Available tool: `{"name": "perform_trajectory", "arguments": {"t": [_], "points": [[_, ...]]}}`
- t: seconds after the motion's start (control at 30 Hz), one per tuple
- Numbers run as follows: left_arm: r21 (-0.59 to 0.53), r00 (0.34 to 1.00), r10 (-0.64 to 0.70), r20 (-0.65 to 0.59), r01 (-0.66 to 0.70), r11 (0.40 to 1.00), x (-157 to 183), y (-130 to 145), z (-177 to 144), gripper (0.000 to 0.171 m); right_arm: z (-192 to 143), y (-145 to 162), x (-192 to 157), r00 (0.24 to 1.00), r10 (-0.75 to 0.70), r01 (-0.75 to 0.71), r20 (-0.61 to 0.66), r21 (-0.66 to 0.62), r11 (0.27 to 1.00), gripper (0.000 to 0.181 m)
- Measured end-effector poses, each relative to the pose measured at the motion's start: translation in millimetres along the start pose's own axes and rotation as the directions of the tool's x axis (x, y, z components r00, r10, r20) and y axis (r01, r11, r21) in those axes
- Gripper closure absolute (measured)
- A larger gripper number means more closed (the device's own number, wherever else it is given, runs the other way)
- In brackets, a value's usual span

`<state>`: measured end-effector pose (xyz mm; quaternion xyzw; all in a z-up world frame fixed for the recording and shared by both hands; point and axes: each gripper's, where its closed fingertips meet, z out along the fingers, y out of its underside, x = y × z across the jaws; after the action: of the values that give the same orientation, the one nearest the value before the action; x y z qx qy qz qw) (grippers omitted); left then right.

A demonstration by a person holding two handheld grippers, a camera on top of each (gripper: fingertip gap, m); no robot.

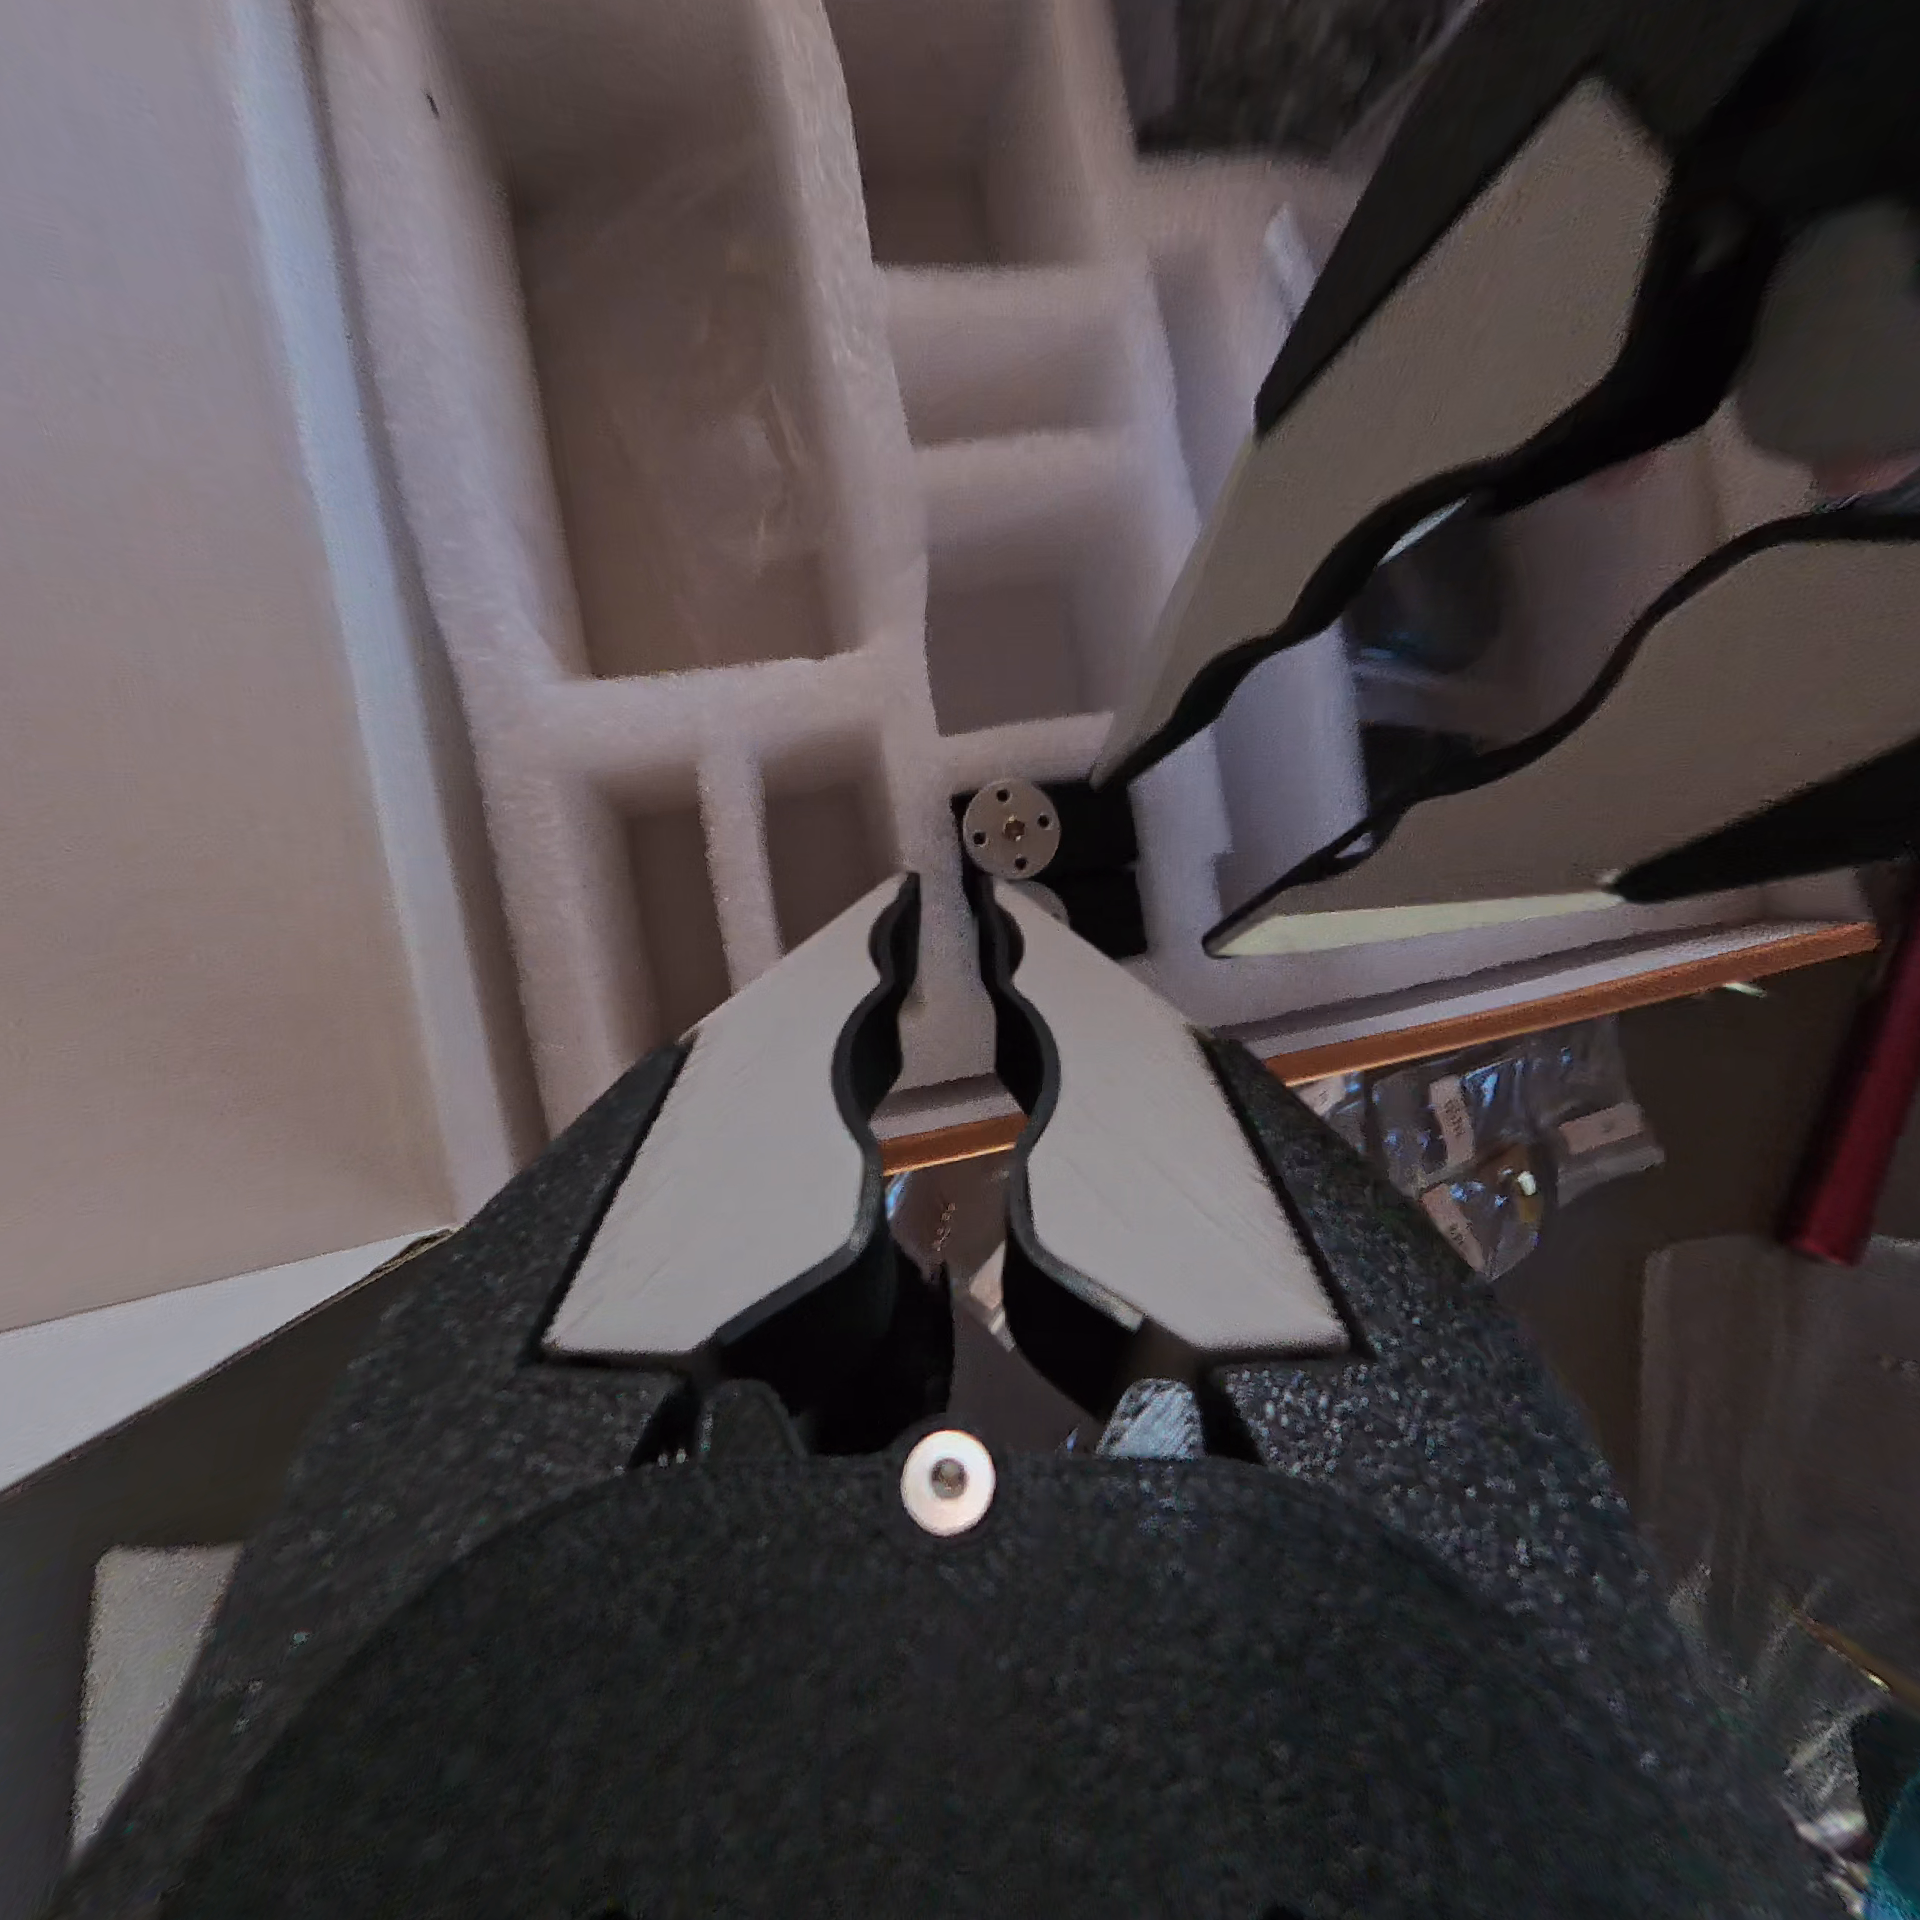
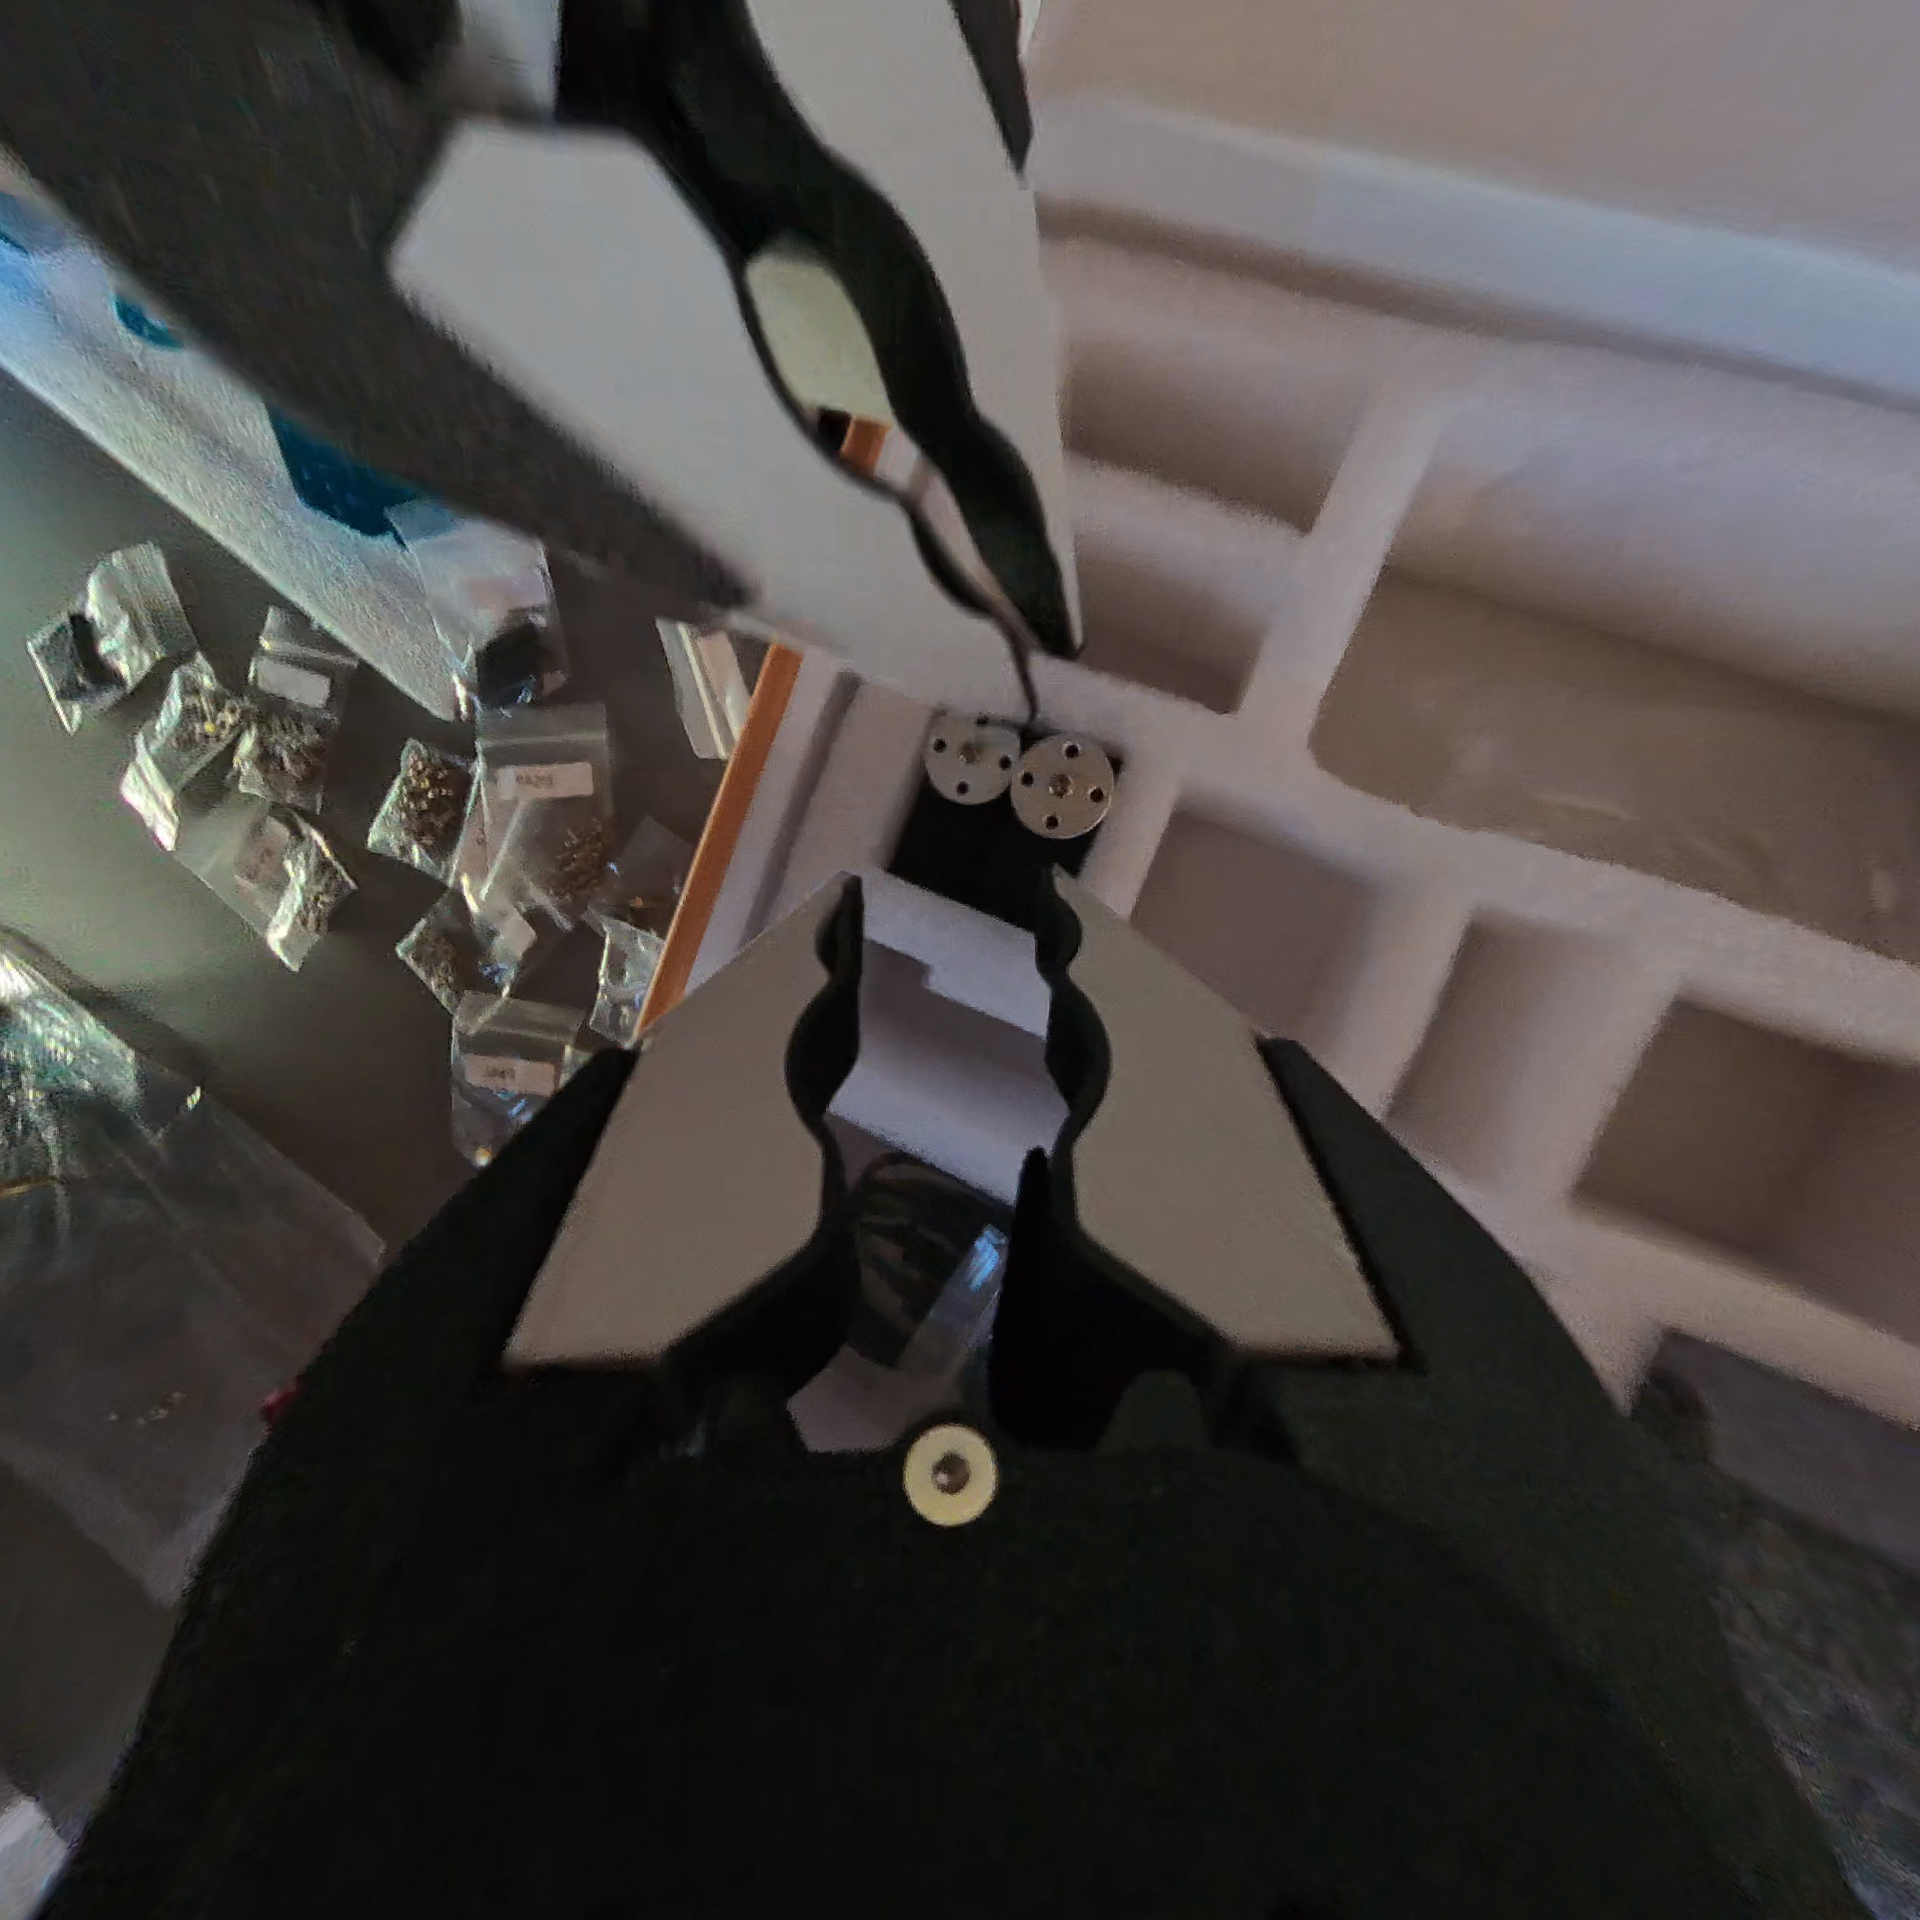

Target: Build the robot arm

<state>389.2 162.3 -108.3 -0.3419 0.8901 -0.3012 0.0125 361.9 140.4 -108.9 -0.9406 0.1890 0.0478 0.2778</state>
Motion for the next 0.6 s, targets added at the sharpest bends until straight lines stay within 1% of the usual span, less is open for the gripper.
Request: {"name": "perform_trajectory", "arguments": {"t": [0.03,0.1,0.17,0.23,0.27,0.3,0.33,0.37,0.4,0.43,0.53,0.6], "points": [[-0.038,1.000,0.012,0.020,-0.011,0.999,-1.0,4.4,4.0,0.159,1.3,-1.1,6.2,0.999,0.032,-0.033,-0.032,-0.003,0.999,0.146],[-0.068,0.999,0.024,0.039,-0.021,0.997,-2.2,7.3,7.7,0.159,7.4,-2.9,6.1,0.996,0.091,-0.091,-0.012,-0.016,0.996,0.143],[-0.077,0.999,0.017,0.040,-0.014,0.997,-4.3,8.2,6.7,0.156,9.5,-3.8,11.7,0.992,0.117,-0.118,-0.049,-0.019,0.993,0.152],[-0.063,1.000,0.005,0.024,-0.003,0.998,-5.3,8.8,6.6,0.156,12.0,-3.1,11.6,0.989,0.134,-0.136,-0.063,-0.019,0.991,0.152],[-0.053,1.000,-0.002,0.013,0.003,0.999,-5.4,9.0,6.4,0.157,12.1,-2.8,9.7,0.986,0.154,-0.156,-0.055,-0.023,0.988,0.148],[-0.049,1.000,-0.004,0.017,0.004,0.999,-7.6,9.7,6.1,0.164,10.3,-6.1,1.9,0.983,0.182,-0.182,-0.009,-0.021,0.983,0.137],[-0.040,1.000,-0.001,0.021,0.002,0.999,-9.0,9.8,5.7,0.165,6.3,-11.6,-7.5,0.978,0.201,-0.201,0.050,-0.009,0.980,0.141],[-0.032,1.000,-0.002,0.024,0.002,0.999,-9.6,9.4,5.5,0.165,4.7,-13.3,-5.4,0.981,0.194,-0.194,0.016,-0.004,0.981,0.141],[-0.029,1.000,0.002,0.028,-0.001,1.000,-9.8,9.4,5.4,0.166,7.5,-8.4,0.6,0.986,0.154,-0.157,-0.060,-0.031,0.987,0.141],[-0.031,0.999,0.010,0.034,-0.009,0.999,-9.9,9.6,5.6,0.166,13.1,-3.8,0.0,0.986,0.146,-0.151,-0.077,-0.063,0.987,0.140],[-0.051,0.999,0.015,0.045,-0.013,0.999,-10.1,10.8,6.2,0.166,17.6,-7.0,3.2,0.979,0.174,-0.182,-0.105,-0.073,0.981,0.143],[-0.059,0.999,0.003,0.036,-0.001,0.998,-9.9,11.1,6.3,0.166,17.9,-5.9,3.5,0.981,0.165,-0.174,-0.105,-0.086,0.981,0.143]]}}
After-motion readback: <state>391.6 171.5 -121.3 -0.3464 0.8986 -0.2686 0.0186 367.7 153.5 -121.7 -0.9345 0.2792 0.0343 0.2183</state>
